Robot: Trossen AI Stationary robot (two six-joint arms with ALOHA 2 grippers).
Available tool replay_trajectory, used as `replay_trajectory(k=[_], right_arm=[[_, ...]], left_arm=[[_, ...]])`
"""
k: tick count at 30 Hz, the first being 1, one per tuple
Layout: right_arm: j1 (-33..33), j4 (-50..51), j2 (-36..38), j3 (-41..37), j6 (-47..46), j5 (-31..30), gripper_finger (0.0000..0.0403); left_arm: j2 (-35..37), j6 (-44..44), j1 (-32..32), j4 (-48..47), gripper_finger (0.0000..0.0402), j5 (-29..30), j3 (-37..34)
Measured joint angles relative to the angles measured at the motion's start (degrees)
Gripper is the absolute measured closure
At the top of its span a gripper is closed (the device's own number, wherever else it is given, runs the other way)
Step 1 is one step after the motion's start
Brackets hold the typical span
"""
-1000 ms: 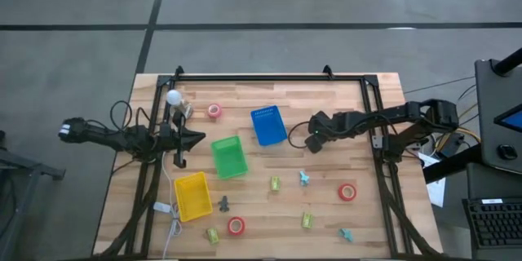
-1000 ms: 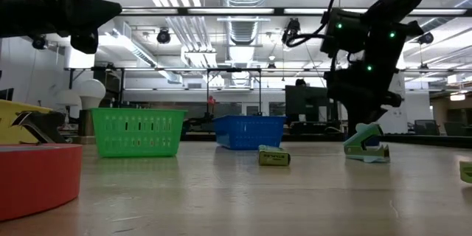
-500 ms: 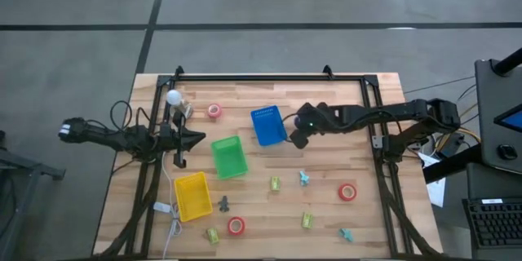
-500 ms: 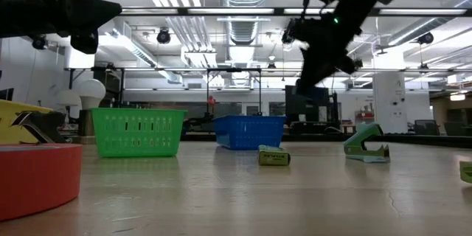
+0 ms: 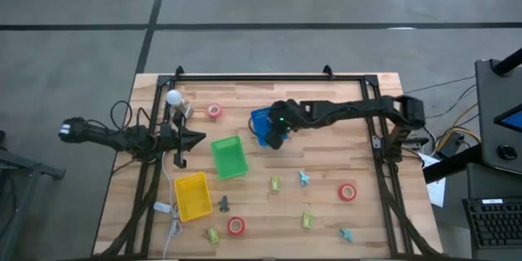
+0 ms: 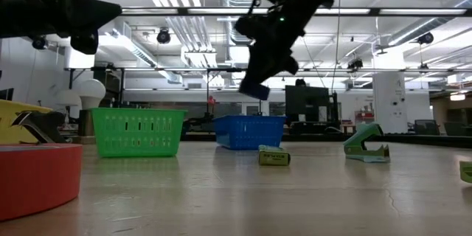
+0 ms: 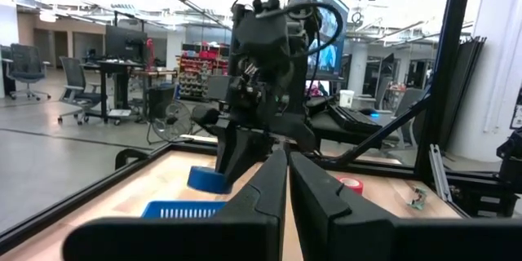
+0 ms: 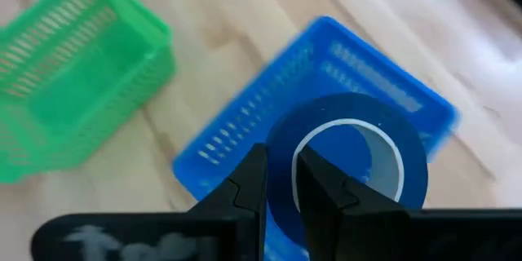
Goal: Pick and place Stapler, Stapler remover, tape
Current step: Put the blue tape into the blue basket
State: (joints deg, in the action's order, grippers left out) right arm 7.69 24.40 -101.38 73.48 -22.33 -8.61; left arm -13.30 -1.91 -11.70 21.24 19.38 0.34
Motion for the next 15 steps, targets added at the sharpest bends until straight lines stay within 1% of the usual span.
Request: replay_trajectory(k=[4,7,15], right_arm=[[1.5,3.7,-3.7,4.1,1.4,0.7,0.0359],[2.3,3.8,-5.5,5.9,2.4,0.9,0.0358],[3.8,3.2,-8.9,7.6,3.0,1.3,0.0355]], left_arm=[[0.0,0.0,0.0,-0.4,0.0378,0.0,0.0],[0.0,0.0,0.0,-0.4,0.0378,0.0,0.0],[0.0,0.0,0.0,-0.9,0.0378,0.0,0.0]])
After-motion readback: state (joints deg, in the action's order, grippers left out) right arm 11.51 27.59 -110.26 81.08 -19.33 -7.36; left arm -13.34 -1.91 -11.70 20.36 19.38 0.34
